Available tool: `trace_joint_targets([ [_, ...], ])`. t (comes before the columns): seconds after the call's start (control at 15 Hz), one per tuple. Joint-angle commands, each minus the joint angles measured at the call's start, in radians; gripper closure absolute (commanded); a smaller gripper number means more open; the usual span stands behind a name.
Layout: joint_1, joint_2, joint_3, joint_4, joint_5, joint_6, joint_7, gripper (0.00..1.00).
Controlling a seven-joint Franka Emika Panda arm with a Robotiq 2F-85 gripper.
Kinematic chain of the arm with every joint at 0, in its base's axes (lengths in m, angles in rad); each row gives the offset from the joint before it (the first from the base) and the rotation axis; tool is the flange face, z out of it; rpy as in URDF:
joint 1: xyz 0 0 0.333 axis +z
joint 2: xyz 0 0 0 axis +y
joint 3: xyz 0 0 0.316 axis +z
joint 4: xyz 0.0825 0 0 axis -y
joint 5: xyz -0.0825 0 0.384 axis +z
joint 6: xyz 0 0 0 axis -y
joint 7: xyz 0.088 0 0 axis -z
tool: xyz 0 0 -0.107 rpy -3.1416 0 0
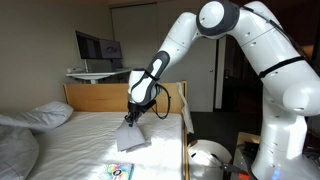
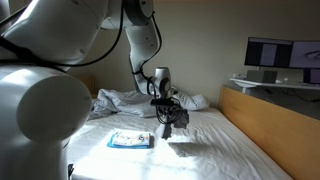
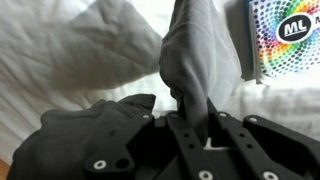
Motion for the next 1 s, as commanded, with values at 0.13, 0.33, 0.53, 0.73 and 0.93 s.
trace_joint_targets([
  [0.13, 0.189, -0.038, -0.28, -0.021, -0.255, -0.071, 0.355, 0.94],
  [0.33, 0.221, -0.037, -0.345, -0.02, -0.34, -0.142, 0.485, 0.94],
  [0.53, 0.215, -0.04, -0.365, -0.023, -0.393, -0.209, 0.578, 0.94],
  [0.73, 0.188, -0.046, -0.382, -0.029, -0.43, -0.265, 0.647, 0.94],
  [0.93, 0.15, -0.046, -0.381, -0.023, -0.443, -0.309, 0.696, 0.94],
])
